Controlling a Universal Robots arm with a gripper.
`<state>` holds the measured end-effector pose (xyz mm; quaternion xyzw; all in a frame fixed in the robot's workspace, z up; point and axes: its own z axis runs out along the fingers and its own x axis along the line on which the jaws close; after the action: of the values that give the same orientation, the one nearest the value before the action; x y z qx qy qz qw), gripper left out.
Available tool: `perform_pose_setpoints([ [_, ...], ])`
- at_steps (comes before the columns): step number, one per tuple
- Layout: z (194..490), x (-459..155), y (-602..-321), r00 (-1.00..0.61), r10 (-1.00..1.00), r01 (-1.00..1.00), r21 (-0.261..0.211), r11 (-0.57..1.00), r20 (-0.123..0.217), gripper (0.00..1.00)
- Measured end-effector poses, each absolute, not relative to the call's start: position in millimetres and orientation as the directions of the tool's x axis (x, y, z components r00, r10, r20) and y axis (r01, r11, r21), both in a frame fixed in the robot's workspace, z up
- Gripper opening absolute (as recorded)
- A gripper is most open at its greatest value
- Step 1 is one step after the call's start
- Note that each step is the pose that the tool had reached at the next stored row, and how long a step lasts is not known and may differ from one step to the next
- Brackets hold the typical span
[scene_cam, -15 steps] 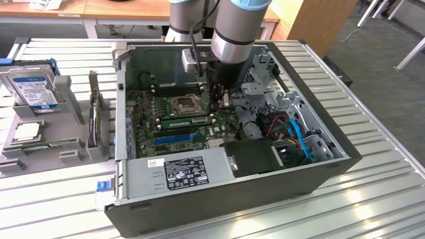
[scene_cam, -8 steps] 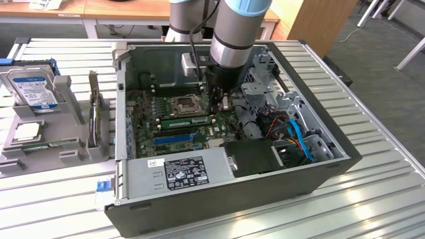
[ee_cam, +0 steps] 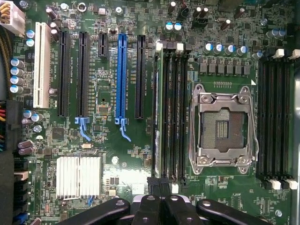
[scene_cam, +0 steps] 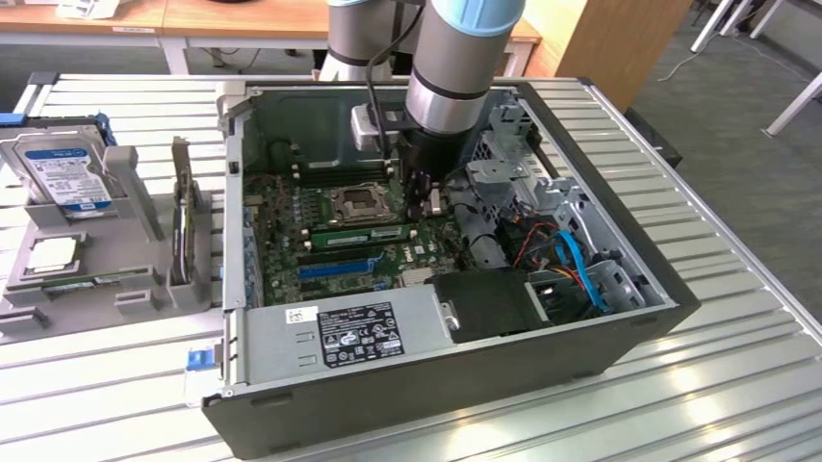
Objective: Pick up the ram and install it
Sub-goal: 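Press down the ram until it locks into place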
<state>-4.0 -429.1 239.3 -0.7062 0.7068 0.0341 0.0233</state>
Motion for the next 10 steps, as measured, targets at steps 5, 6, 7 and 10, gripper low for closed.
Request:
perform_pose_setpoints([
  [5, 238.4, -4.0, -427.3, -0.002, -0.997, -1.000, 0.015, 0.000, -0.081, 0.10],
  [6, 238.2, -4.0, -426.6, -0.001, -0.997, -1.000, 0.015, 0.000, -0.081, 0.10],
  [7, 238.0, -4.0, -425.9, -0.001, -0.997, -1.000, 0.015, 0.000, -0.081, 0.10],
  [10, 237.8, -3.9, -425.2, -0.001, -0.997, -1.000, 0.015, 0.000, -0.081, 0.10],
])
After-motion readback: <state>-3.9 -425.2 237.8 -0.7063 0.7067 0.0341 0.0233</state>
